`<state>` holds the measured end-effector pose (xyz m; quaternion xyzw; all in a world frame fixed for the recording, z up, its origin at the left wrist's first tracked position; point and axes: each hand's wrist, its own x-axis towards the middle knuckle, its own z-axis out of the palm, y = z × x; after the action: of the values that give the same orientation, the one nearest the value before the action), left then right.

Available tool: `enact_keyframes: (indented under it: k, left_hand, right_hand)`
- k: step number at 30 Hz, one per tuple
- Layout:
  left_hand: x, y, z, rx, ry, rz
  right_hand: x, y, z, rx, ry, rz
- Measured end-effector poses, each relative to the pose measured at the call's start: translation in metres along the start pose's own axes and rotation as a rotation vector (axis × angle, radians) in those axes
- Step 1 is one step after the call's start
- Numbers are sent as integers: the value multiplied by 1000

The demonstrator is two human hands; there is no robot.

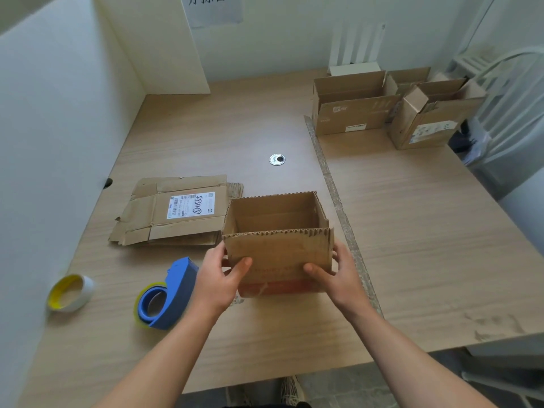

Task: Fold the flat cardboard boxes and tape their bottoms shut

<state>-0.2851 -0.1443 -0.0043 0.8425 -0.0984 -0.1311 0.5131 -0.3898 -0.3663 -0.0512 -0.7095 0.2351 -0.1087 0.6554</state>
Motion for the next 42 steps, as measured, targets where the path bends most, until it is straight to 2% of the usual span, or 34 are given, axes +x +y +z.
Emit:
enact_keyframes:
  k: [4, 11, 16, 22, 29, 36, 42]
  left_hand:
    - [6, 13, -3, -6, 38, 50]
    - [22, 29, -4, -33, 34, 118]
    - [36, 45, -3, -35, -71, 167]
    - [52, 63, -8, -22, -145, 238]
    - [63, 75, 1, 6, -250, 294]
    - [89, 96, 30, 147, -253, 385]
    - [148, 117, 62, 551, -194, 614]
  right_hand:
    - [5, -20, 4, 171, -44, 4]
    - [8, -46, -1, 148, 63, -70]
    - [8, -54, -5, 163, 222, -53]
    - [7, -67, -5, 154, 231, -84]
    - [6, -70, -18, 100, 395, -59]
    - [28, -70, -53, 145, 474, -37]
    - [95, -63, -107, 95, 456, -54]
